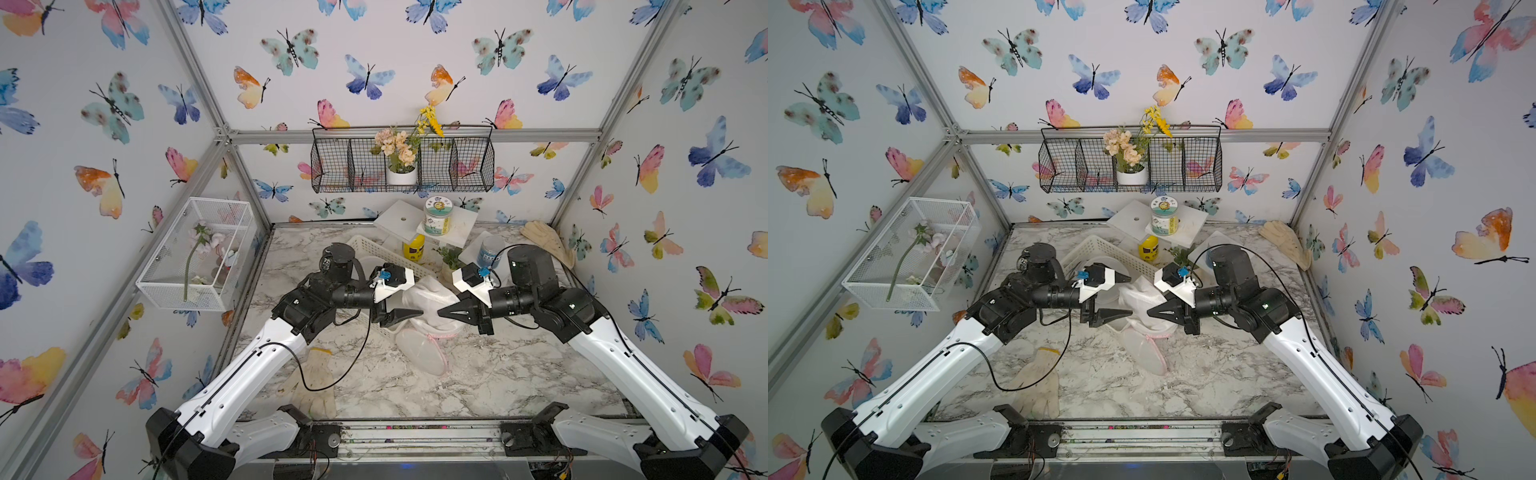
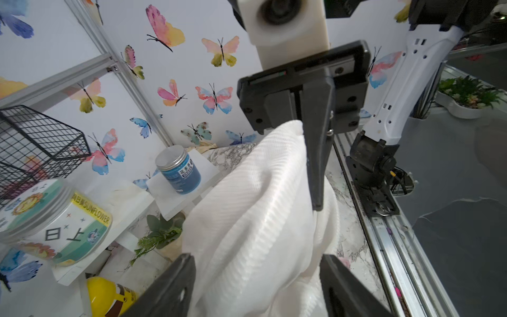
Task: Turn the laundry bag inside out
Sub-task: Turn over the laundry bag.
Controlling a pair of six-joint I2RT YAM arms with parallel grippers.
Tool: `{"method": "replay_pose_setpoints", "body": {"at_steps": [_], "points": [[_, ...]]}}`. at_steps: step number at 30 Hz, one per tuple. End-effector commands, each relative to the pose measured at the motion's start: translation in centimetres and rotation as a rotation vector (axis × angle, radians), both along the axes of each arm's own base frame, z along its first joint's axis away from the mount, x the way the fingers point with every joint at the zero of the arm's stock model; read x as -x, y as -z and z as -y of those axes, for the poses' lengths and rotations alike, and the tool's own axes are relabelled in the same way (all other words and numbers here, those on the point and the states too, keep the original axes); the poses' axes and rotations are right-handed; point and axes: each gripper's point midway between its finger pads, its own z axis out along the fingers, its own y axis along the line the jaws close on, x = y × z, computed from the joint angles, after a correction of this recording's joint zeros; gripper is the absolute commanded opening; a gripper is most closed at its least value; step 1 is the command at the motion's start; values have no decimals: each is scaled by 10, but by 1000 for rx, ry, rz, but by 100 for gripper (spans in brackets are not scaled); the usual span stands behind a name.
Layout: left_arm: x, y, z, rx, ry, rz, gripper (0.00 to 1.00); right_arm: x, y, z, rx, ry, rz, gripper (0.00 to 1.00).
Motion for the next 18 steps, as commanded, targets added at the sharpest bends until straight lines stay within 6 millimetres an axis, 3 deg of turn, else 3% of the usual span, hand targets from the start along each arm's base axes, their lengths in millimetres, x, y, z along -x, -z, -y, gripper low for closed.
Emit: {"method": "replay_pose_setpoints", "body": {"at_steps": [1,11,14,16,18], "points": [[21,3,2,-19,129,-44,72,8,-10,-3,-29,-68,24,3],[27,17,7,-44,196,-162,38,-20,-20,-10,-8,8,98,6],[27,16,8,-39,202,-175,23,-26,-22,-11,-7,46,95,10],[26,16,9,-38,194,-188,8,-32,-25,-10,-8,89,73,17],[23,16,9,-36,177,-198,0,-38,-32,-8,-20,159,41,28]]}}
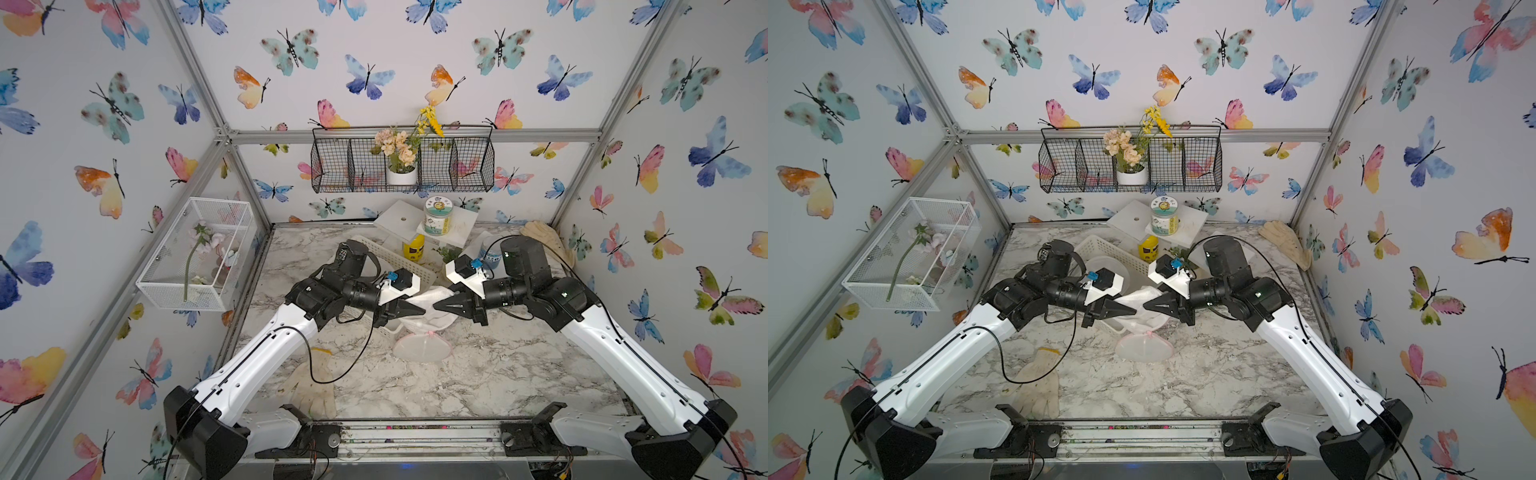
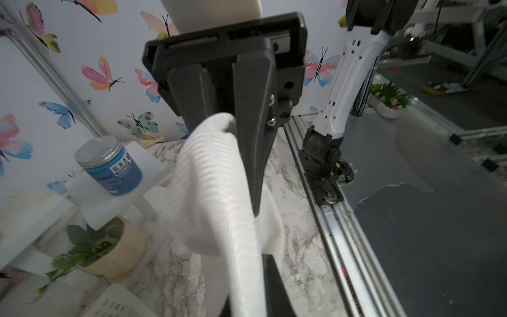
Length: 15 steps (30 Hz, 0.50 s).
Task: Turn the laundry bag inside out
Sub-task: Turn over the laundry bag.
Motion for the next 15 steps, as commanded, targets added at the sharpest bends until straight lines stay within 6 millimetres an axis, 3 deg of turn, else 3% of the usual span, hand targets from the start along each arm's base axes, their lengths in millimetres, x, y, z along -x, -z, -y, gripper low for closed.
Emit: {"method": "replay_pose_setpoints", "body": {"at_steps": [1,4,7,10,15], "points": [[4,-3,0,5,2,-63,0,-17,-29,3,-56,145,7,34],[-6,-5,-1,11,-66,-84,0,-31,-37,17,-70,327,-56,57],[-20,-13,-6,59,-161,-125,0,-44,-34,43,-64,555,-130,69],[-28,-25,-13,126,-234,-167,0,-39,-18,64,-114,689,-239,71],[-23,-53,-19,249,-255,-243,0,-1,-1,53,-288,515,-345,70]]}}
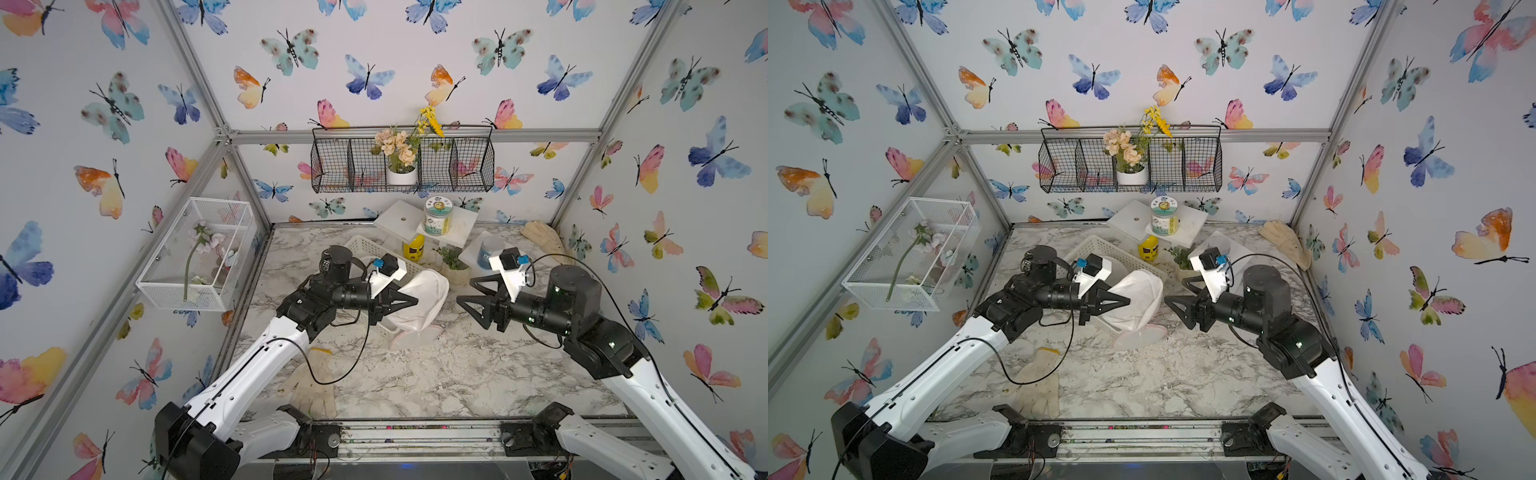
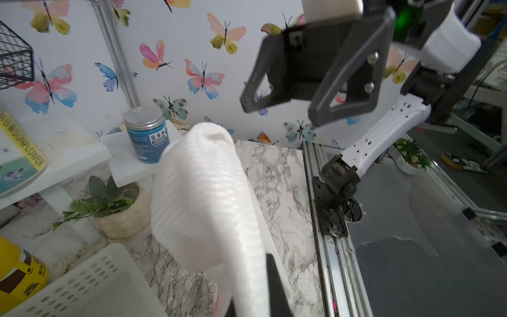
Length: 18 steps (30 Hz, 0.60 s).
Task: Turn the laundry bag inside out
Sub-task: Turn over the laundry bag.
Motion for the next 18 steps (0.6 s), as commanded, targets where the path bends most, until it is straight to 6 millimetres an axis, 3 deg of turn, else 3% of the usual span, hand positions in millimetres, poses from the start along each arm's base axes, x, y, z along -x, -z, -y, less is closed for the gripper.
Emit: {"method": "replay_pose_setpoints", "body": {"at_steps": [1,6,11,18], "points": [[2,-48,-3,157,-36,-24,0,7,5,-10,-161,-40,-64,70],[9,-70,-2,221,-2,-72,0,10,21,-12,-182,-76,20,73],[14,-77,-3,242,22,-96,0,13,25,-21,-194,-152,72,73],[20,-82,-4,256,53,-118,0,3,23,-28,-207,-156,149,65]]}}
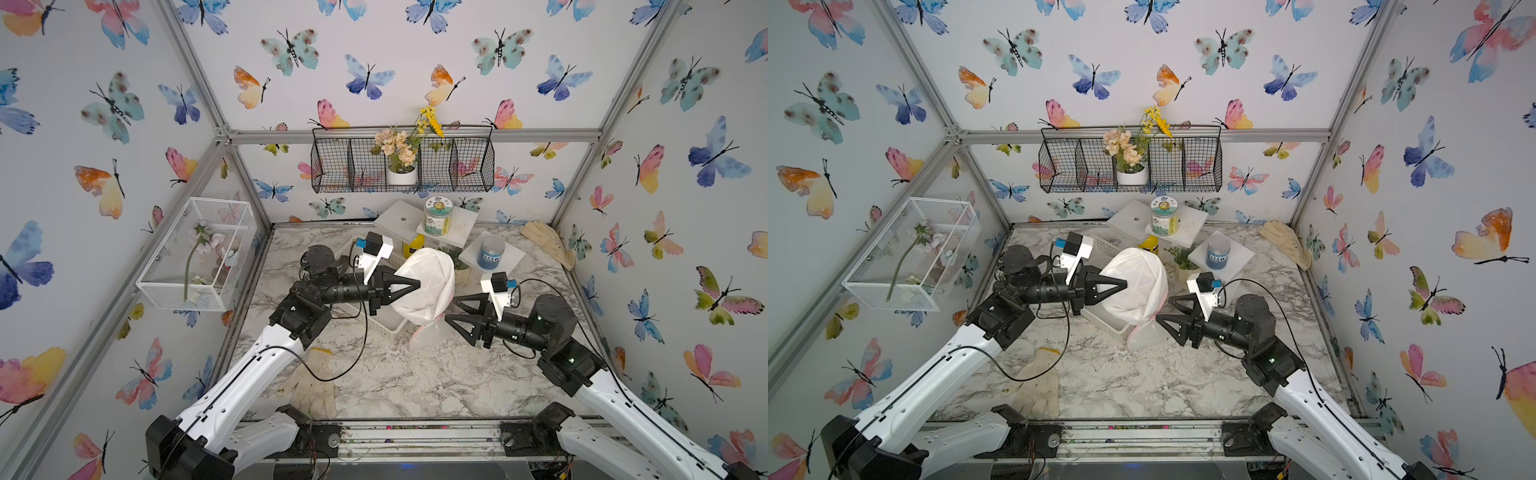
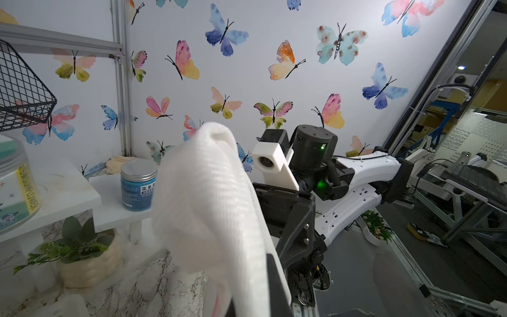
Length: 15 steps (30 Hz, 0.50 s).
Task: Turn the laundry bag inside out
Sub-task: Turn over the laundry bag.
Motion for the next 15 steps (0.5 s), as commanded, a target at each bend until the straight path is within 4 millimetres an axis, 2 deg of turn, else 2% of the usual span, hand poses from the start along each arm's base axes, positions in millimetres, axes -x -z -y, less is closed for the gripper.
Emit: {"method": "replay_pose_setpoints", "body": {"at_steps": [1,6,10,15], "points": [[14,-19,-4,44,50,22,0,1,-14,-5,-46,-27,96,62],[18,-22,-5,48,65,25,0,1,-16,-8,-61,-51,117,39],[20,-24,-5,43,69,31,0,-2,-16,-6,-57,-27,122,4],[27,-26,-10,35,89,40,0,-22,-17,11,-16,148,159,2]]}}
